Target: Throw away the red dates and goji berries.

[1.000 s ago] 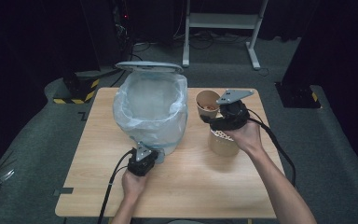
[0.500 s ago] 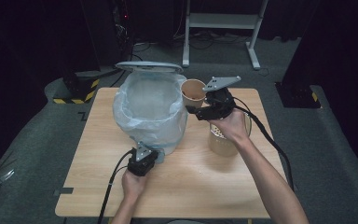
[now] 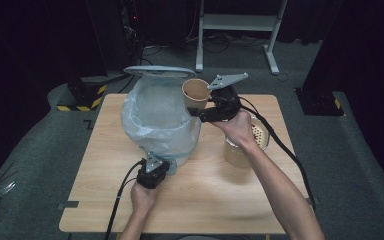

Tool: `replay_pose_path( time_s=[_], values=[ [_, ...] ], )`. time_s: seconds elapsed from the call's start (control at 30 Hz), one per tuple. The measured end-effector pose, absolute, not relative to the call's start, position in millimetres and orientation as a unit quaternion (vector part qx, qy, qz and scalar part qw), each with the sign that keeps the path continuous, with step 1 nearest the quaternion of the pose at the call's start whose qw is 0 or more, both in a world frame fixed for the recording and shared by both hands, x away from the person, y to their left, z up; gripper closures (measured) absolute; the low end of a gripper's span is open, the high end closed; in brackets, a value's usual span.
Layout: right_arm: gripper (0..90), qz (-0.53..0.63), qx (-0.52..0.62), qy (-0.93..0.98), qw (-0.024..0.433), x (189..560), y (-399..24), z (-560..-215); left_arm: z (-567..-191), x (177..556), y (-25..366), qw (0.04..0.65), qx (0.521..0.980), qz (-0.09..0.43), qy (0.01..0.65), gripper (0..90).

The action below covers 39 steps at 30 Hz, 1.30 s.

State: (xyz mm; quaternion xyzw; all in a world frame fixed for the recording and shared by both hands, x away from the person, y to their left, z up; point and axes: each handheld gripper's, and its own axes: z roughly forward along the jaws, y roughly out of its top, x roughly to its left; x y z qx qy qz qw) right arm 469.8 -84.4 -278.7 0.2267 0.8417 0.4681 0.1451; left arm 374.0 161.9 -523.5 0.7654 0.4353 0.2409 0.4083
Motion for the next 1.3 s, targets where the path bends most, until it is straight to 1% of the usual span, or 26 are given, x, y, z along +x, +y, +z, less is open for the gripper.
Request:
replay_pose_path(
  time_s=[0.17,0.47,0.73,0.97,1.17,1.3],
  values=[
    [35.7,0.473,0.230,0.840,0.135,473.7,-76.6,-279.8,-523.5,374.0,161.9,0.409,0.765,0.240,0.435,85.0],
    [34.6,0.471,0.223,0.842,0.137,475.9,-61.4,-278.1,-523.5,374.0,161.9,0.409,0.765,0.240,0.436,85.0],
    [33.5,0.474,0.231,0.841,0.125,481.2,-54.6,-284.7,-523.5,374.0,162.0,0.409,0.765,0.240,0.436,85.0],
    [31.4,0.466,0.220,0.849,0.115,483.6,-40.2,-283.9,-523.4,374.0,162.2,0.408,0.766,0.240,0.436,85.0],
    [21.0,0.460,0.226,0.852,0.107,487.8,-37.1,-291.1,-523.4,374.1,162.2,0.409,0.765,0.239,0.436,85.0],
    [17.5,0.466,0.220,0.850,0.108,486.6,-36.0,-290.9,-523.4,374.1,162.2,0.409,0.765,0.240,0.436,85.0]
  ],
)
